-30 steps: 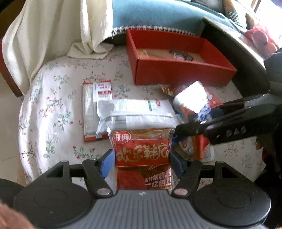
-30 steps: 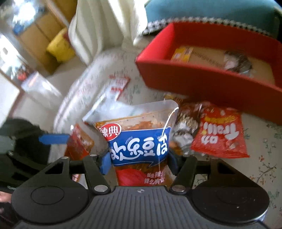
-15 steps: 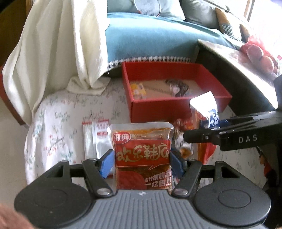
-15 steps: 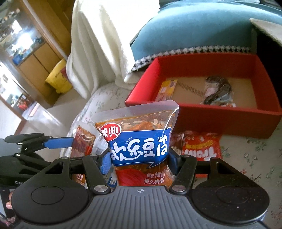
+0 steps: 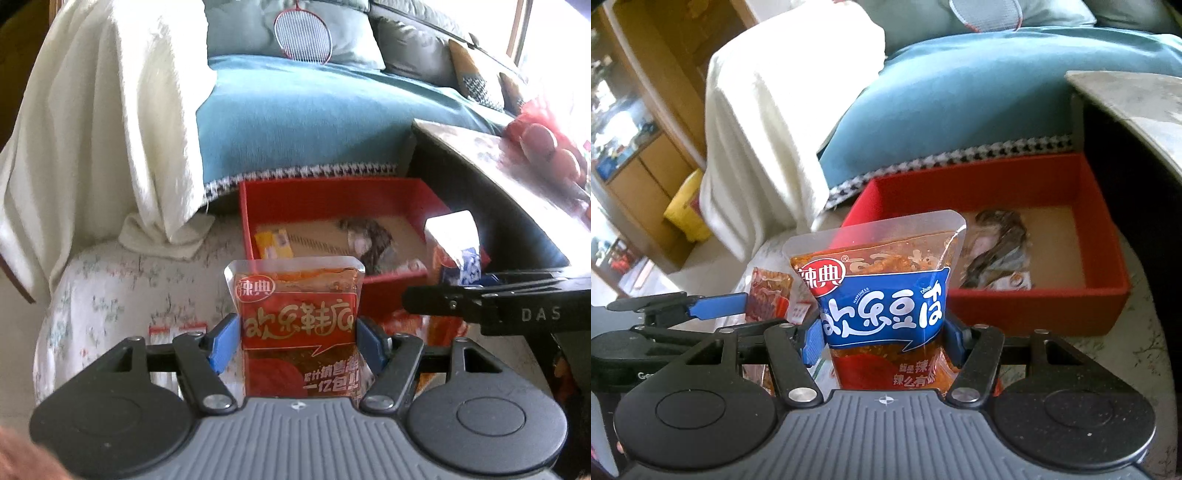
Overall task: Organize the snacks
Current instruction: 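Carry both held packets up and over the red box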
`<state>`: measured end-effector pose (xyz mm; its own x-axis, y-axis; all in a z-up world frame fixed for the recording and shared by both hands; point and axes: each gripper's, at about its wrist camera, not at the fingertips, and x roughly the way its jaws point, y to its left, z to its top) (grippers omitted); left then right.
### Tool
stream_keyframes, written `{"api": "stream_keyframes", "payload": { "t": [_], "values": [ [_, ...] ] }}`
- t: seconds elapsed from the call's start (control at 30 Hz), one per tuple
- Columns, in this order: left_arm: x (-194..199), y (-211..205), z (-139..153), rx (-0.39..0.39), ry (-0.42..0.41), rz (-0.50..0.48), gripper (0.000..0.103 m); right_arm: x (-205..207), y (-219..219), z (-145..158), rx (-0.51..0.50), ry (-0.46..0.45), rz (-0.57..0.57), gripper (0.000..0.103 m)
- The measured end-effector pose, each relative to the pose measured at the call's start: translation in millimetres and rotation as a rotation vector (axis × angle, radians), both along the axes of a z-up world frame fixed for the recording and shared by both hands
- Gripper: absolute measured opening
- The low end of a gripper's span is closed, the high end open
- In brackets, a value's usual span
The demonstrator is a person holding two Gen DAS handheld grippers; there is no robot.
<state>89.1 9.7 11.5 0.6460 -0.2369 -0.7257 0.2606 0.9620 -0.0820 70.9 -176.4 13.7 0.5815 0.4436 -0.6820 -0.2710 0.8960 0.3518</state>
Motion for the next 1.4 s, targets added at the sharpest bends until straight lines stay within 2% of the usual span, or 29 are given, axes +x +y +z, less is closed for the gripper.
{"api": "stream_keyframes", "payload": {
  "t": [0.4,0.87,1.17,1.4],
  "values": [
    [28.2,-19.3,9.9,0.004,-0.052,-0.021,0.06,18.1,-21.0,10.4,0.034,-0.065,-0.087,0.069],
    [70.6,-33.4,13.1,0.063,-0.116,-0.002,0.06,57.8,-32.1,16.3,0.014,-0.099,-0.128,0.069],
    [99.9,-38.1,-0.2,0.091,-0.112,0.019,0.06,83.9,-31.8,6.7,-0.019,-0.082,-0.127,0.069],
    [115.7,-47.6,-15.0,0.123,-0.097,0.016,0.06,110.1,-28.8,-15.4,-0.06,-0.025,-0.127,0.069]
  ]
}}
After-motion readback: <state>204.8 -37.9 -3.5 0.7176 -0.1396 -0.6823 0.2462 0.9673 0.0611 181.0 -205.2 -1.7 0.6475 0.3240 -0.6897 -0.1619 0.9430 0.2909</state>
